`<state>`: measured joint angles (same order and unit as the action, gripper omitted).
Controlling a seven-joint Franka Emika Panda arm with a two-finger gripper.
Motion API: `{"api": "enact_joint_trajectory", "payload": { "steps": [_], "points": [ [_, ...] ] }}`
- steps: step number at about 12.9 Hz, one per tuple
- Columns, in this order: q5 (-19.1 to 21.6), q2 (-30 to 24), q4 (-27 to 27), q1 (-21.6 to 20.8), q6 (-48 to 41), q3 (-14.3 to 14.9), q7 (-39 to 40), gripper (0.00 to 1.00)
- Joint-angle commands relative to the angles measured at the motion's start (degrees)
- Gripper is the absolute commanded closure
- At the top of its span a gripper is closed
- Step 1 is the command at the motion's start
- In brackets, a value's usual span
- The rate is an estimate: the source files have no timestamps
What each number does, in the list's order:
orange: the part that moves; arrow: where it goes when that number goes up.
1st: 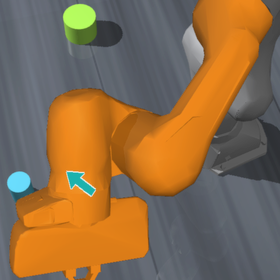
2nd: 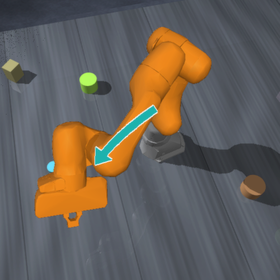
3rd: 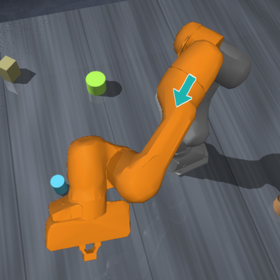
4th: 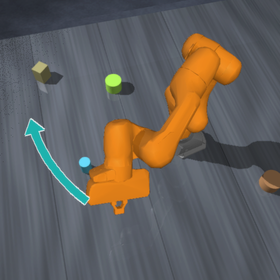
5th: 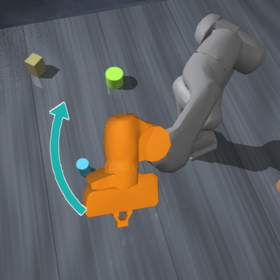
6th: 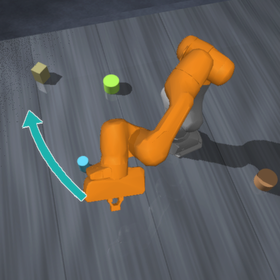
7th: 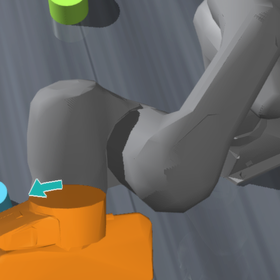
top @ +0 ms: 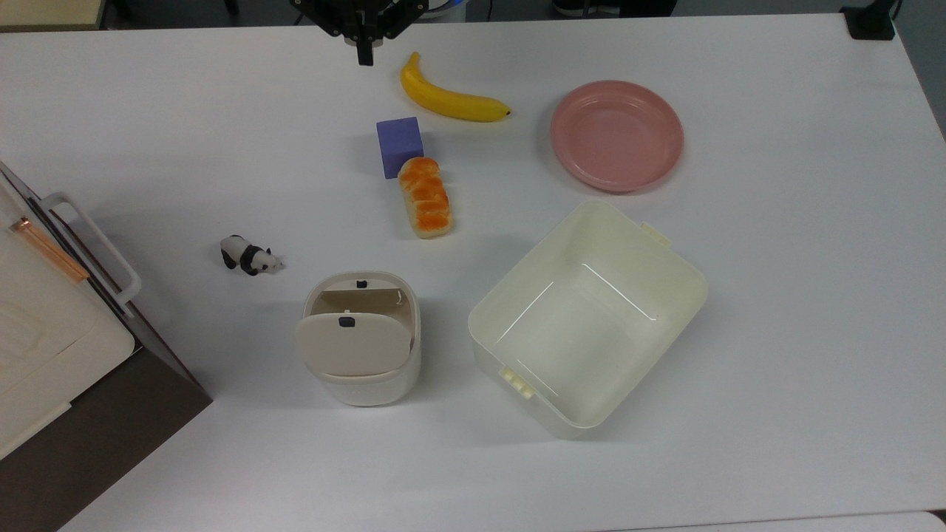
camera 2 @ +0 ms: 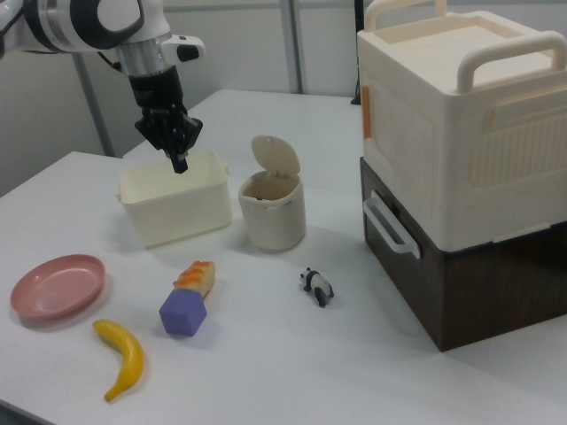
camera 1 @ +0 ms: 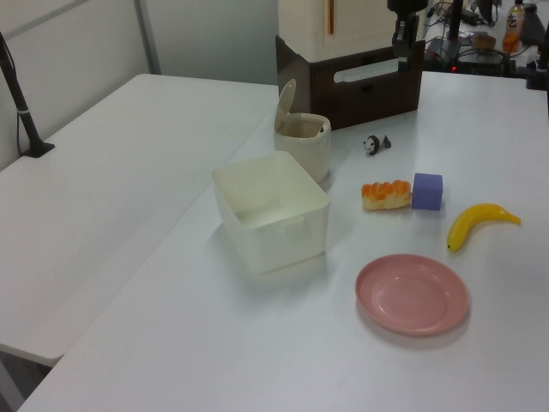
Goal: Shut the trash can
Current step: 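Move the gripper over the cream trash can's raised lid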
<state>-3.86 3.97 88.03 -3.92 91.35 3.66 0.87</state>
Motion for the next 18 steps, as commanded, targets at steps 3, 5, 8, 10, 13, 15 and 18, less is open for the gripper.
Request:
{"api": "enact_joint_trajectory", "payload": {
  "steps": [3, 5, 8, 10, 13, 15, 18],
  "points": [
    [0.77, 2.79, -0.75, -0.30, 8.89, 0.73, 3.00, 1.00],
    [1.22, 4.20, -0.93, 0.13, 14.79, 1.00, 3.00, 1.00],
    [0.95, 6.74, -1.02, 0.75, 27.42, 1.00, 2.65, 1.00],
    [0.96, 9.90, -3.20, 0.93, 35.88, 1.00, 2.12, 1.00],
    [0.95, 15.35, -7.87, 1.89, 43.63, 1.00, 2.03, 1.00],
    [1.04, 16.85, -7.96, 1.98, 48.19, 0.91, 2.03, 1.00],
    [4.46, 19.05, -7.88, 2.16, 57.32, 1.00, 1.94, 1.00]
  ]
}}
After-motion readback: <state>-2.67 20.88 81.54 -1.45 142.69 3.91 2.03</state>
